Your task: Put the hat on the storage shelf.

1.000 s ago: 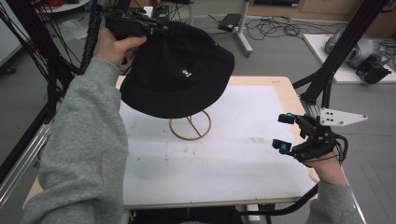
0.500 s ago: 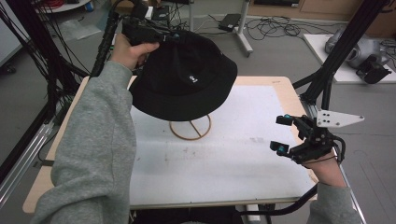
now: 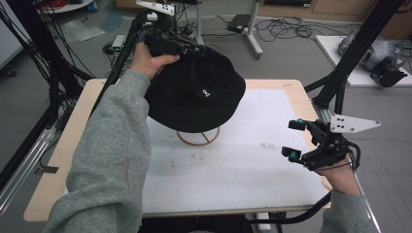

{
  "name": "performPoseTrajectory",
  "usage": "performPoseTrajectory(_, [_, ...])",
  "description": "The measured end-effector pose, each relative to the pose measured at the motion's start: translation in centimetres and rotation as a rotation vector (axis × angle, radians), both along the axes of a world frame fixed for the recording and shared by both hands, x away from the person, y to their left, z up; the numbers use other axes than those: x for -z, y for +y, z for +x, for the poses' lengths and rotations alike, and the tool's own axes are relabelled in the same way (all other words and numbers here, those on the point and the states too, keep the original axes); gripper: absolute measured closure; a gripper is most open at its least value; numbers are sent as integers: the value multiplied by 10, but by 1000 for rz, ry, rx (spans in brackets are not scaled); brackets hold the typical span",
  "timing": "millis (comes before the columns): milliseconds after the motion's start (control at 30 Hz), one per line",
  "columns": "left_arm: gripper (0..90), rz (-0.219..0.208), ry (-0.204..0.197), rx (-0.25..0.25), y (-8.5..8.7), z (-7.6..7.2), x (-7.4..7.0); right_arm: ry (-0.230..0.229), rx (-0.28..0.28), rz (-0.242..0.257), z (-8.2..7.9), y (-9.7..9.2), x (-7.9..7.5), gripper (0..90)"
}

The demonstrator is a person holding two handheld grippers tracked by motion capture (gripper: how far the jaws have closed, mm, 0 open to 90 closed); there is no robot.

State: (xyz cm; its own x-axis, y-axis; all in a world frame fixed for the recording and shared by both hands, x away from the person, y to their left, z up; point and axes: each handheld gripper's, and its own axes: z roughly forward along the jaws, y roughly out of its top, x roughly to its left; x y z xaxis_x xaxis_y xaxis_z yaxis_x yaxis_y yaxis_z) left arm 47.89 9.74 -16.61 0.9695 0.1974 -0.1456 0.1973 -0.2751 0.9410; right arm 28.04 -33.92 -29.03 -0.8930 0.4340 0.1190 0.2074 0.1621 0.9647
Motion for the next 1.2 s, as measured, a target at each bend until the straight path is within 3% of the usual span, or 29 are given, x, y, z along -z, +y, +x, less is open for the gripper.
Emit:
performPoseTrajectory(100, [868,6,2,-4,-2,1,4,-6,0,2,0,0,0,33])
performPoseTrajectory(267, [868,53,11,-17,-6,4,14,-7,-2,0,-1,1,0,33])
performPoseTrajectory(333, [867,40,3,-21,-6,5,19,-5,-2,0,-1,2,-1,33])
performPoseTrajectory(533, [861,-4,36,-46,6,8,33,-7,-5,-4,0,2,0,33])
performPoseTrajectory(767, [831,-6,18,-51,3,5,31,7,-7,-11,2,5,2,33])
performPoseTrajectory(900, [684,-61,31,-47,4,4,28,10,-6,-9,1,5,2,33])
performPoseTrajectory(1033, [487,-56,19,-84,5,1,22,3,-4,-10,2,5,3,33])
performPoseTrajectory(1133, [232,-48,37,-89,7,0,20,10,-7,-13,2,6,3,33])
performPoseTrajectory(1200, [182,-35,37,-93,8,-1,19,9,-9,-16,2,6,3,33])
